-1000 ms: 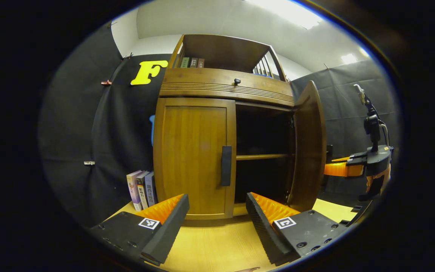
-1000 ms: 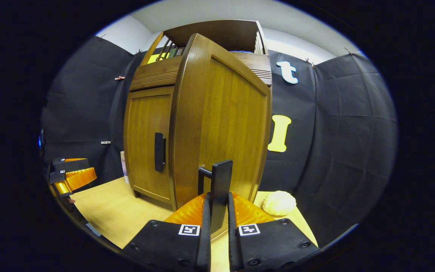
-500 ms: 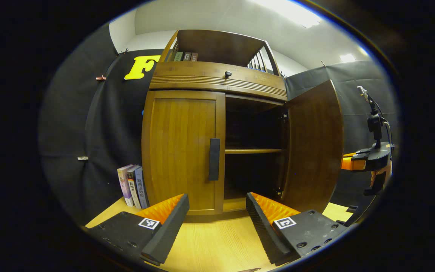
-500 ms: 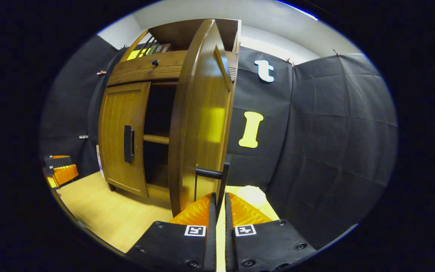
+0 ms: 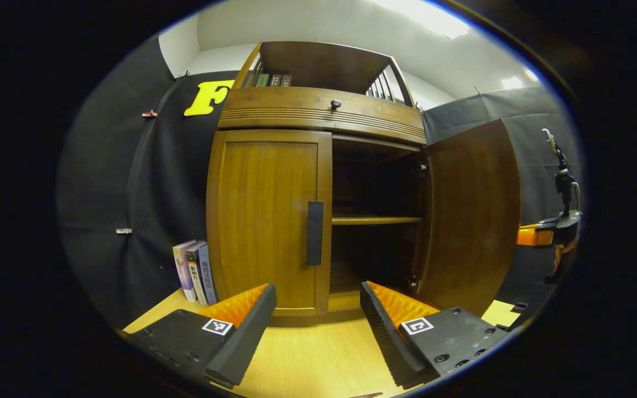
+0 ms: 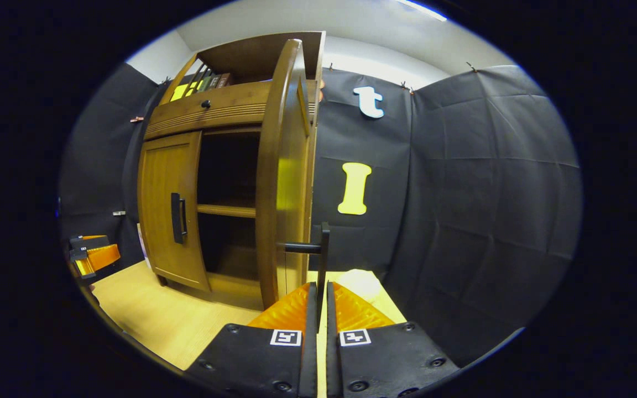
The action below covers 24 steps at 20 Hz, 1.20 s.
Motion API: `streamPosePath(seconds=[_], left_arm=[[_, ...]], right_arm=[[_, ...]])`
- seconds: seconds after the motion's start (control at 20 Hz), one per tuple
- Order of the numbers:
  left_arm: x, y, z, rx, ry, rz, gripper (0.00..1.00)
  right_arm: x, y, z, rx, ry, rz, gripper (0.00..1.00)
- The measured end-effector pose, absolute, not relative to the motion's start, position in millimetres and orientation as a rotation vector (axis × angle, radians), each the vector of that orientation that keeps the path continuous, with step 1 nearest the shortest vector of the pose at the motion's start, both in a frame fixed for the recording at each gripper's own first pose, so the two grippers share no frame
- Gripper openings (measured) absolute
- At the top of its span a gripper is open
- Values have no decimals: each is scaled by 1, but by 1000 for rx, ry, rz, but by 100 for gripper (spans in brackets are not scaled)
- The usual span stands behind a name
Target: Open the right door of the double-door shoe cabinet with the right hand, and open the left door with the left hand.
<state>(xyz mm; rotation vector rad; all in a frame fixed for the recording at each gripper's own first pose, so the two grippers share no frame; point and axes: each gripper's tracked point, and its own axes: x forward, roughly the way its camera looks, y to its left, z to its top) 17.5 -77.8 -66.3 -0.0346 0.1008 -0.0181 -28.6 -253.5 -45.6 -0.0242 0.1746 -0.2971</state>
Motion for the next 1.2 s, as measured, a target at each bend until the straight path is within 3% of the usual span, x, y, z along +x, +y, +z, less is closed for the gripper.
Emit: streamPosePath(seconds=[0.15,0.6,0.7,0.9,1.2], left_arm=[[30,-83,-66,-42,97,-25,95],[88,-64,-56,-37,57,10,95],[109,-64,-59,-33,61,1,94],[146,-66,-57,-68,39,-16,84],[193,-60,-60,-80,21,26,86]], right_arm=[[-51,-281,-35,-68,133,-378,11],[-93,-249,-10,-75,53,-374,11],[-100,-229,-12,-67,44,-344,39],[-108,-214,-15,-106,36,-333,95],[-94,-185,-29,-65,37,-243,94]])
